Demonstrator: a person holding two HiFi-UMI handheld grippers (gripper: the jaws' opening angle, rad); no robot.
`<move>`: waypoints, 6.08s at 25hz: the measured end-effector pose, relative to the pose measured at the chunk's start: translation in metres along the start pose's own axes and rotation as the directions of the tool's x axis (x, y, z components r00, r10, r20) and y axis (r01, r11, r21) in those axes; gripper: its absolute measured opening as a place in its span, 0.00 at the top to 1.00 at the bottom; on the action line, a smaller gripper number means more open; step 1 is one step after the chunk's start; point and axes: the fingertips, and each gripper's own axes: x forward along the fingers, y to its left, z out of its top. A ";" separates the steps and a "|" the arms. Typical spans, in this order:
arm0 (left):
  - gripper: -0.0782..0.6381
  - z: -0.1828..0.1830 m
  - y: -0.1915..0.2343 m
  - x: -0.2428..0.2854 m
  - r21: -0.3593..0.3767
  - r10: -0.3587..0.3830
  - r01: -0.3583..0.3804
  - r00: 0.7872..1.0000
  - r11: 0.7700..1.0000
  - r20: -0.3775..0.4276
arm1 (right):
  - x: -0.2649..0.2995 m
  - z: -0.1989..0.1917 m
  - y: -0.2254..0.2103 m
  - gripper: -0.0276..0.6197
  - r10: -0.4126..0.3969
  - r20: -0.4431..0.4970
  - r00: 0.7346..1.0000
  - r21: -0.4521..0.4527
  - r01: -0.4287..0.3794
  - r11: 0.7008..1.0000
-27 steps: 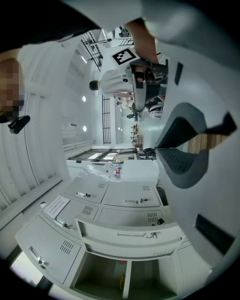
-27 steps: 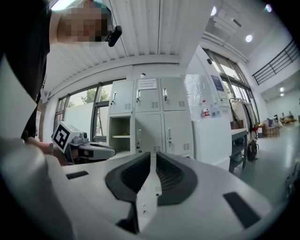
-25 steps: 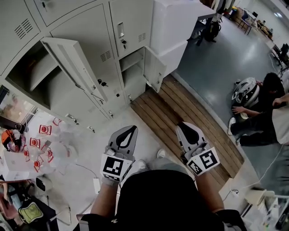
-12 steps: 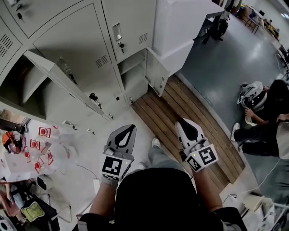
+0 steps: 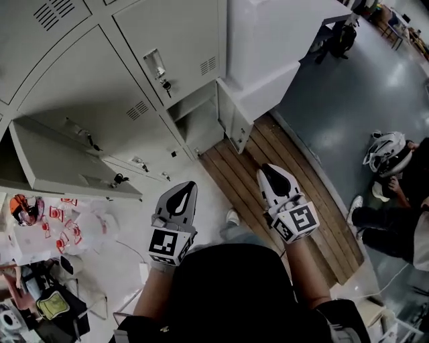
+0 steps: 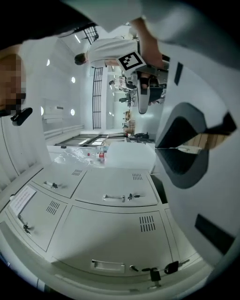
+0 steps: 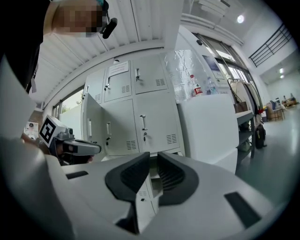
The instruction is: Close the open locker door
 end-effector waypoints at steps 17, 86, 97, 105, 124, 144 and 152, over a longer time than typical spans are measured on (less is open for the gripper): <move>0.86 -0.026 0.061 0.055 -0.008 0.108 -0.110 0.986 0.994 -0.128 | 0.117 -0.107 -0.122 0.77 -0.019 -0.226 0.974 0.037 0.028 0.999; 0.86 -0.118 0.115 0.010 -0.079 0.126 -0.159 0.939 0.984 -0.320 | 0.403 -0.190 0.064 0.74 0.321 -0.266 0.909 -0.034 -0.341 0.939; 0.86 -0.116 0.102 0.013 -0.083 0.095 -0.125 0.949 0.989 -0.301 | 0.382 -0.183 0.060 0.73 0.310 -0.281 0.908 -0.026 -0.330 0.943; 0.86 -0.095 0.088 0.026 -0.096 0.070 -0.096 0.965 0.991 -0.252 | 0.325 -0.152 0.047 0.73 0.301 -0.274 0.913 0.013 -0.310 0.951; 0.86 -0.028 0.060 0.043 -0.079 -0.003 -0.007 0.992 0.997 -0.125 | 0.163 -0.035 0.043 0.75 0.260 -0.167 0.951 0.030 -0.259 0.965; 0.86 0.028 0.050 0.048 -0.103 -0.078 0.079 0.997 0.992 0.006 | 0.096 0.037 0.024 0.79 0.184 -0.113 0.976 -0.044 -0.190 0.981; 0.86 0.043 0.054 0.046 -0.110 -0.081 0.085 0.996 0.990 0.048 | 0.100 0.048 0.038 0.80 0.232 -0.085 0.969 -0.102 -0.240 0.965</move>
